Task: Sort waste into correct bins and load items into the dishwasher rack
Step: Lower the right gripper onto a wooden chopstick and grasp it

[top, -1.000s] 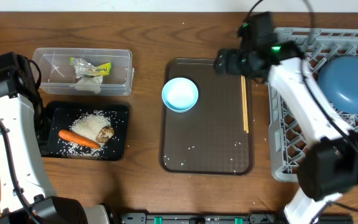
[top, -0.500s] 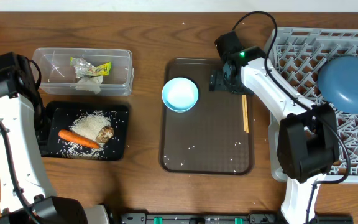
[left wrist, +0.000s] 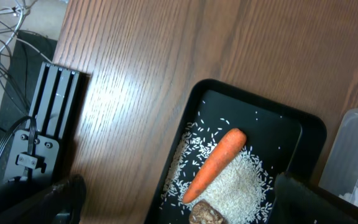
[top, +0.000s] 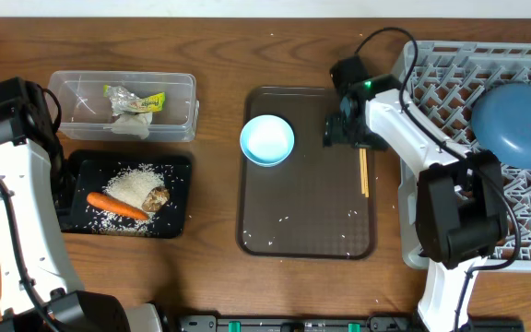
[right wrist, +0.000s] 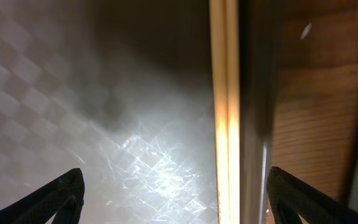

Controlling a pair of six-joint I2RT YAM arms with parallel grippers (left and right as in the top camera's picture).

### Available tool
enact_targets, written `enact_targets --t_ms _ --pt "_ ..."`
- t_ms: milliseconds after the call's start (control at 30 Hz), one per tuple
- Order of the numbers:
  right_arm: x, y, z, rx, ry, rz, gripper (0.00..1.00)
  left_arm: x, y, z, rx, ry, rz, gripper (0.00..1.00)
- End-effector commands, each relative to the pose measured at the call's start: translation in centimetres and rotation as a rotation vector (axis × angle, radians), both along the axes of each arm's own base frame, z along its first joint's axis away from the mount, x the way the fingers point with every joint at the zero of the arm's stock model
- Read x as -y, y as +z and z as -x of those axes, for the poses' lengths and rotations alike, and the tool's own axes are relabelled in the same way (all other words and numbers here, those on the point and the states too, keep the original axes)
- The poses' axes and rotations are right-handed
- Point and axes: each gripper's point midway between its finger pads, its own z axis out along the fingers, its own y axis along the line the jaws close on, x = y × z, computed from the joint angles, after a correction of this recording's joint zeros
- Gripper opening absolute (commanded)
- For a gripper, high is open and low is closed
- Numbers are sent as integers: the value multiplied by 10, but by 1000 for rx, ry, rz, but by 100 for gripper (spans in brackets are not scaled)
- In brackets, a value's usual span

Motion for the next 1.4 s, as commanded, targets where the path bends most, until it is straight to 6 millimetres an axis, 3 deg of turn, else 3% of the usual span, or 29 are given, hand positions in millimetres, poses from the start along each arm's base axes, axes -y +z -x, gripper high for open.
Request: enact_targets --t_ms 0,233,667,800,1000,1367 --pt "-7 -10 8 -29 70 -50 86 -3 -1 3 -13 17 -12 98" --pt "-19 -27 17 -32 102 -74 85 -3 0 3 -13 17 -12 98" --pt "-13 -29 18 -34 56 -67 85 -3 0 3 -13 17 -12 98" --pt "-8 -31 18 -26 -12 -46 77 -3 0 3 -13 17 -12 98" --pt "-1 -34 19 -18 -45 -13 53 -3 0 3 -13 17 -12 98" --pt "6 -41 28 -39 -110 10 32 -3 0 3 -13 17 -12 98"
